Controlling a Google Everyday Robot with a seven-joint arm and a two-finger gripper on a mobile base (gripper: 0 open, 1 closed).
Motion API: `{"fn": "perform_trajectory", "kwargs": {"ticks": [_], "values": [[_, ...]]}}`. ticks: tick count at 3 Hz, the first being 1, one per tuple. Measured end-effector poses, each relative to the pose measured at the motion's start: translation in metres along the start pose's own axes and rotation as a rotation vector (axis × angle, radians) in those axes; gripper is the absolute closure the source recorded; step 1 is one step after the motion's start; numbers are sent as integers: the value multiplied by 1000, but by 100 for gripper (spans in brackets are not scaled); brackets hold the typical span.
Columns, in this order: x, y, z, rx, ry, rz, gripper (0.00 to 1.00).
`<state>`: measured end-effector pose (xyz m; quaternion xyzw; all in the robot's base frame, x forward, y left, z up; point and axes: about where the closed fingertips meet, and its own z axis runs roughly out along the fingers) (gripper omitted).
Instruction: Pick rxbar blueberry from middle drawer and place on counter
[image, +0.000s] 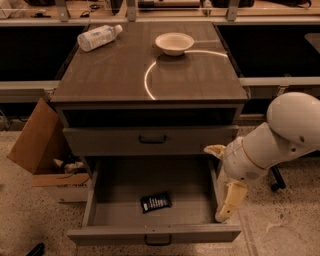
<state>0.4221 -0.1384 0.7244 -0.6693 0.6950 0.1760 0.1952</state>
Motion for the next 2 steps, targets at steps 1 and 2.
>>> {"fn": "perform_trajectory", "kwargs": {"ticks": [1, 2], "values": [[1, -4, 27, -10, -47, -48, 0], [0, -9, 64, -19, -79, -120, 0]]}}
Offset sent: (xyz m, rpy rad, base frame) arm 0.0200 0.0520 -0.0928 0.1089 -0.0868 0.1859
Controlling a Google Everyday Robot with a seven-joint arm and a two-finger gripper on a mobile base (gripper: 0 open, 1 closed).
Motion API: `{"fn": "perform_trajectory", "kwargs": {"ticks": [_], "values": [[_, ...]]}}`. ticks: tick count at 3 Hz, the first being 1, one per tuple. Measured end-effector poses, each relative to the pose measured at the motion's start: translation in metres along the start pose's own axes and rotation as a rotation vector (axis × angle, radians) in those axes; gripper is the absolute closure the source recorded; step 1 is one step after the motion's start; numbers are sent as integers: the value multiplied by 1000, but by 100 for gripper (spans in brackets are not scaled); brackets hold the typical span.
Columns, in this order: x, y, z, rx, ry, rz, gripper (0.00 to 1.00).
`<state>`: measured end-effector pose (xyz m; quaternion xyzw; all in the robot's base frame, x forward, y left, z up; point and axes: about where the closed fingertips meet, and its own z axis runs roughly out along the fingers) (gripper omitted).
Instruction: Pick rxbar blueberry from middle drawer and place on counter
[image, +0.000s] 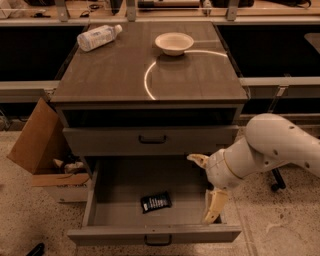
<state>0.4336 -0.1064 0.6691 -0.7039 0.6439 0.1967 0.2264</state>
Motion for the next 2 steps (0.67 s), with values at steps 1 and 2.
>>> {"fn": "perform_trajectory", "kwargs": {"ticks": [1, 2], "values": [[5, -7, 38, -8, -51, -27, 0], [8, -14, 85, -14, -97, -31, 0]]}}
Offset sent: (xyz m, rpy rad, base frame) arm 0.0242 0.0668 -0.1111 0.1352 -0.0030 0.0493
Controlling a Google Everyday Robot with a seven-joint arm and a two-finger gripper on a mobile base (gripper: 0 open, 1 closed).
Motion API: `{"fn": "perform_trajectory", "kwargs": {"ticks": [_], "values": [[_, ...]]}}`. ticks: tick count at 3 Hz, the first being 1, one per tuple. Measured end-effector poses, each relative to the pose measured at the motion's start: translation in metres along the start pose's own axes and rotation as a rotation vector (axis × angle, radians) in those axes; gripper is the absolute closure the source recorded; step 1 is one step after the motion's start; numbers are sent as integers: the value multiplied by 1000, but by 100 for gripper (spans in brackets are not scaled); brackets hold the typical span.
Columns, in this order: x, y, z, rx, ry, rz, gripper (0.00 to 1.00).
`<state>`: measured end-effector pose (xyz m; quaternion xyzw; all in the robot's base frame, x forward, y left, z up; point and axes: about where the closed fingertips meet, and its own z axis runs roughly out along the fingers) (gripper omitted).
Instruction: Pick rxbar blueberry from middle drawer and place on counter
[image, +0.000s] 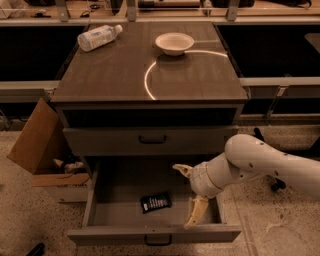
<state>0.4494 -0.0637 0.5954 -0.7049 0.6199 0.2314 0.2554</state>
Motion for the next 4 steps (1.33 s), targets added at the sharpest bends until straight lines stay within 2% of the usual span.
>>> {"fn": "perform_trajectory", "kwargs": {"ticks": [1, 3, 4], "values": [[1, 0, 5, -11, -11, 5, 0], [41, -20, 76, -48, -36, 47, 0], [52, -36, 90, 5, -39, 48, 0]]}}
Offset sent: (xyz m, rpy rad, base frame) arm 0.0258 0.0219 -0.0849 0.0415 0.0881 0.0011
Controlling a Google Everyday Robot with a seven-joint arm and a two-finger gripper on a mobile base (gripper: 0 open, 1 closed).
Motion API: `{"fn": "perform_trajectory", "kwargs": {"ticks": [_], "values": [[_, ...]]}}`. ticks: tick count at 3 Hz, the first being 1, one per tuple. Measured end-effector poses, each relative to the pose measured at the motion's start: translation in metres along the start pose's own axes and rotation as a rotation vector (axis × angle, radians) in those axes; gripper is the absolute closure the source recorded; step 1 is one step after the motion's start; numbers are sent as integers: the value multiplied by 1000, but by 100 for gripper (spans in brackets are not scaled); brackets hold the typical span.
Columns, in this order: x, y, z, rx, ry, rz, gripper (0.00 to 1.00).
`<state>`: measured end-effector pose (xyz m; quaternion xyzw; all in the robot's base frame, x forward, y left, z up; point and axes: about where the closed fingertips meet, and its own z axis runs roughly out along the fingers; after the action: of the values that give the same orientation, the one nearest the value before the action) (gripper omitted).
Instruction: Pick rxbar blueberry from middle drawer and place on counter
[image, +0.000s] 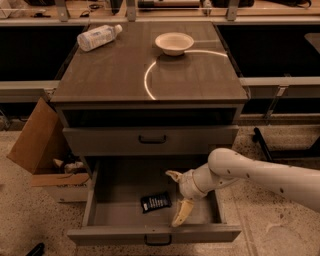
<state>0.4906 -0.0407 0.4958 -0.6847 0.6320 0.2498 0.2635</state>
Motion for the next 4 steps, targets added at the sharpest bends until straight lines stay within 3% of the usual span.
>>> {"fn": "perform_trajectory", "kwargs": {"ticks": [1, 3, 4], "values": [[14, -25, 17, 63, 0, 1, 0], [19, -30, 22, 64, -2, -17, 0], [24, -44, 35, 76, -7, -68, 0]]}}
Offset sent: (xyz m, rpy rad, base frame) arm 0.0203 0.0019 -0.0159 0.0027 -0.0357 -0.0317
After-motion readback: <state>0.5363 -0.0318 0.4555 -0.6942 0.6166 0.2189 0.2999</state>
